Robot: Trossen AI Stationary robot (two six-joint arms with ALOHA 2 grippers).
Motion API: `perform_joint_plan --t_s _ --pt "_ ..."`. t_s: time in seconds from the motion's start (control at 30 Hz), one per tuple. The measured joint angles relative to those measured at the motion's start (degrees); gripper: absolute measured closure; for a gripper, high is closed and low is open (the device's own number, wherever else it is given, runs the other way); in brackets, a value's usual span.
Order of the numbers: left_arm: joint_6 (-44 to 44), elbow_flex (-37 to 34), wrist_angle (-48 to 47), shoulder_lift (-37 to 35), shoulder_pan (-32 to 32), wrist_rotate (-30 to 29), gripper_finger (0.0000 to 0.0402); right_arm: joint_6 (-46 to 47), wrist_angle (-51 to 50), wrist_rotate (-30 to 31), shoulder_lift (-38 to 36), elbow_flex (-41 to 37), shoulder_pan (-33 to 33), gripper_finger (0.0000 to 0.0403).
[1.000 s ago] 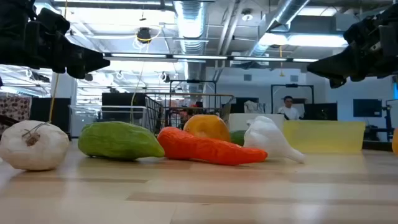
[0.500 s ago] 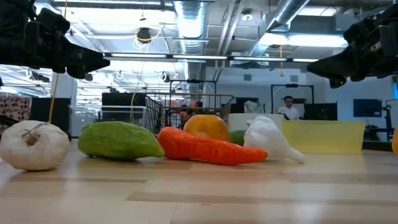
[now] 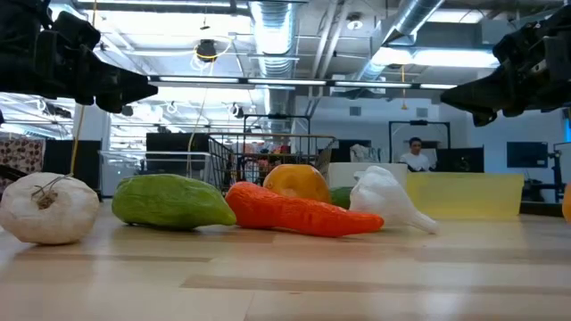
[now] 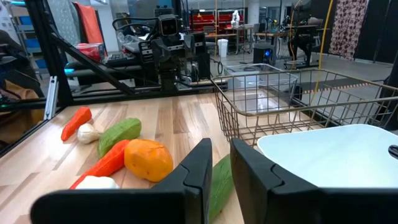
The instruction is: Sort produce into baskets
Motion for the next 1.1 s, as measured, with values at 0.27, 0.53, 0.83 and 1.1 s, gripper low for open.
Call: perform_joint_plan --t_s 0.27,0.53,0.83,1.1 --pt "0.00 0.00 0.01 0.02 0.01 0.02 0.0187 0.00 0.00 0.02 -0.01 0.01 0.00 0.0317" --pt "0.00 0.00 -0.01 0.00 -0.01 0.01 0.0187 0.00 0.01 0.09 0.01 0.02 -0.01 0.0317" --pt "0.00 0.00 0.01 0.00 -0.01 0.00 0.0187 0.01 1.42 0.31 -0.01 0.02 -0.01 0.0317" --pt "0.00 0.00 0.01 0.00 -0.01 0.00 0.0187 2.60 1.92 0.35 -0.01 0.01 -0.01 0.0301"
